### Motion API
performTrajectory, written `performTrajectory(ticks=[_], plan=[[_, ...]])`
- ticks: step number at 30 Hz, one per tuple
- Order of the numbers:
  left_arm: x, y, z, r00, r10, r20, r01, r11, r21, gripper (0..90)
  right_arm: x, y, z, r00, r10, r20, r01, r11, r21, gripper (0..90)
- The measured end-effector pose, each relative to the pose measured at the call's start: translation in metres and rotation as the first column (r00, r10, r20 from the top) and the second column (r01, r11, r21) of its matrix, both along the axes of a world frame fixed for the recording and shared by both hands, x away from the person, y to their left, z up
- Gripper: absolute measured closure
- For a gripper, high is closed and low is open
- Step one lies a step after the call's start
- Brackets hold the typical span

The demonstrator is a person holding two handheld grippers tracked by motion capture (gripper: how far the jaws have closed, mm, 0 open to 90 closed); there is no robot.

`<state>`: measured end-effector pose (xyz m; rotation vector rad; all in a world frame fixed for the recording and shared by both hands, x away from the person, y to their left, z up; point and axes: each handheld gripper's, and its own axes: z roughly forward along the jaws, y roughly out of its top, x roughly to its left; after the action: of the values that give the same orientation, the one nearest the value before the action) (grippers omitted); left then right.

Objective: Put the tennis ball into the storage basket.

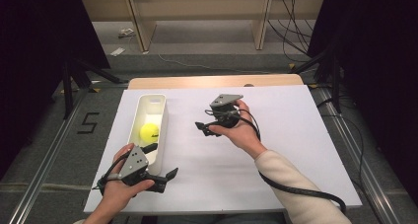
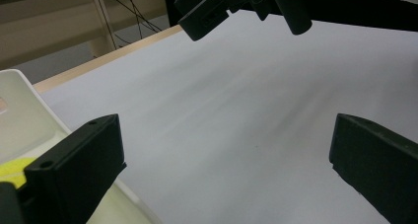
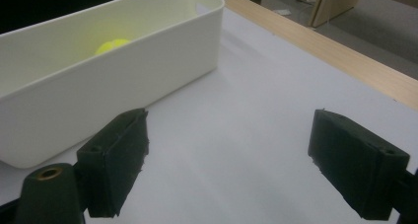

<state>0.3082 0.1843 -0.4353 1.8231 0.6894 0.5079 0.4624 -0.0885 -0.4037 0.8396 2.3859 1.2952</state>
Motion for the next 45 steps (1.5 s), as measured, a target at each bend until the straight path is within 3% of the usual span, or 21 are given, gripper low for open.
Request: performTrajectory(ticks=[7, 23, 45], plan=[[0.001, 0.001, 0.0, 0.9998, 0.01, 0.017, -0.01, 0.9998, 0.015, 0.0, -0.004, -0.02, -0.002, 0.9996, -0.027, -0.007, 0.027, 1.0, 0.007, 16.4], [0.001, 0.001, 0.0, 0.9998, 0.015, 0.015, -0.015, 0.9998, 0.01, 0.0, -0.012, -0.056, -0.007, 0.9968, -0.078, -0.016, 0.078, 0.997, 0.006, 16.6], [0.001, 0.001, 0.0, 0.9997, 0.017, 0.015, -0.018, 0.9998, 0.013, 0.0, -0.036, -0.113, -0.016, 0.9864, -0.162, -0.031, 0.162, 0.986, 0.023, 16.7]])
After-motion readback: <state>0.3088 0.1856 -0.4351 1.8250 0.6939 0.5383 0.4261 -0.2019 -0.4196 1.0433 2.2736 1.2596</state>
